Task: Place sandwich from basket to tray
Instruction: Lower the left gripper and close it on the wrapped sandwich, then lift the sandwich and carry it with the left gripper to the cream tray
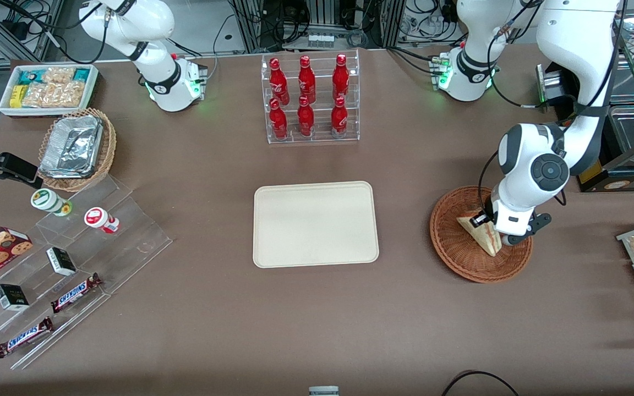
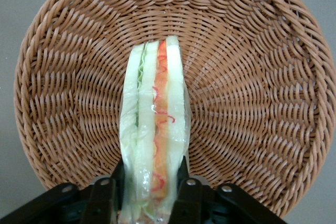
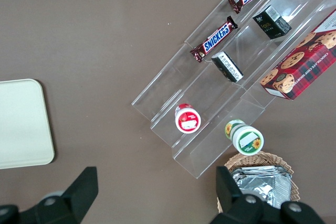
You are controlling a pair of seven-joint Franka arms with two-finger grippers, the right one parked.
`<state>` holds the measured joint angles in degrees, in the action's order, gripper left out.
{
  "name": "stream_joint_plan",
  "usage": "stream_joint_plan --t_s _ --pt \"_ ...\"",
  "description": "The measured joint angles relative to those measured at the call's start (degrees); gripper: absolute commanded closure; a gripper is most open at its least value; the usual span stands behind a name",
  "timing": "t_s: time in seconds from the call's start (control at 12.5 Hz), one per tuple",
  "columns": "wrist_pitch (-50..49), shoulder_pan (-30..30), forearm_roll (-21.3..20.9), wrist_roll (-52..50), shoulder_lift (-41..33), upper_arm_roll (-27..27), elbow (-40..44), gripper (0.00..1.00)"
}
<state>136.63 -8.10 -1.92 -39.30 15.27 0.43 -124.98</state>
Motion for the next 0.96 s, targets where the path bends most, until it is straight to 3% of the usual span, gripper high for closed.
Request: stream_joint_plan --t_s 0.24,0.64,0.96 --pt "-1.0 0.0 0.0 0.0 -0.1 0.0 1.2 1.00" --pt "-15.6 -0.5 0.0 0.0 -2.0 -0.4 10.2 1.00" --pt "-22.5 -0.8 0.0 0.0 -2.2 -4.1 16.8 1.00"
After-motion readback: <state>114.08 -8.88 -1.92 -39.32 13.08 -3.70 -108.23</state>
